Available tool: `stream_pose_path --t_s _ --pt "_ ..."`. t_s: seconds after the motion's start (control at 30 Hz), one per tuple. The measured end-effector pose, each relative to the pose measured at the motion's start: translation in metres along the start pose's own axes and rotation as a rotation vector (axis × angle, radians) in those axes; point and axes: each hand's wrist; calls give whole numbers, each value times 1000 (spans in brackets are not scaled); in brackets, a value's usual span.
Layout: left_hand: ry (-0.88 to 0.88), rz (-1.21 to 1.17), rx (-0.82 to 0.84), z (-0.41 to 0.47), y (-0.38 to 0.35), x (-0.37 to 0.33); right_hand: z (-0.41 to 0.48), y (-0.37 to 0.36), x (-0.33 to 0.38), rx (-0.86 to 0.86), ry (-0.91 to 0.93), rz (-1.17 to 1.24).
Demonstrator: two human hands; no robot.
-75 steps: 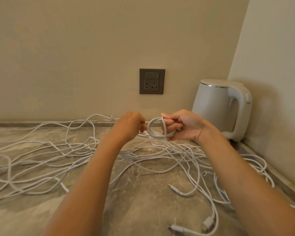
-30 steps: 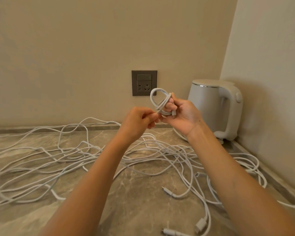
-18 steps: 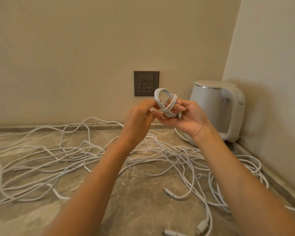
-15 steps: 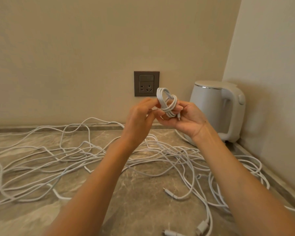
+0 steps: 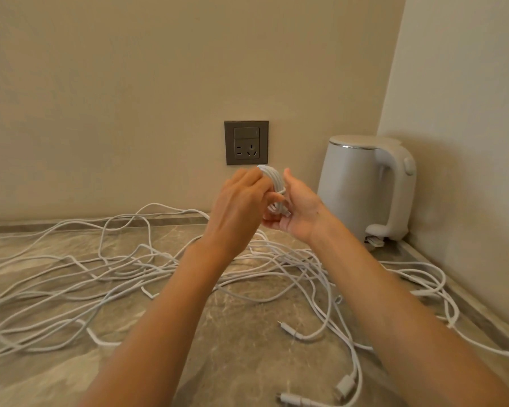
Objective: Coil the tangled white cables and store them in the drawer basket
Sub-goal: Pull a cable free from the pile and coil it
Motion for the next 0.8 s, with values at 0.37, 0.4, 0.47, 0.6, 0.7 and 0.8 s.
stream_pose_path --t_s 0.37,0.4,0.47,0.6,0.7,0.8 --pt "134 -370 281 7 13 2 1 3 -8 120 -4 -49" --pt "172 -357 271 8 15 2 1 3 -8 139 -13 -22" --pt "221 -304 195 8 18 2 -1 2 -9 172 -45 23" --pt "186 -217 31 3 15 -6 -6 0 -7 217 -90 36" --pt "167 -148 -62 -1 9 -4 -8 -3 -9 245 -125 4" --pt "223 -185 -72 -5 3 -2 -6 -3 -12 236 -163 26"
Point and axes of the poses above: each hand's wrist, its own z-axis towards the middle knuckle, its own y-axis out of the back of the hand, x = y × z, and after that the axes turned 6 degrees about x, right-handed
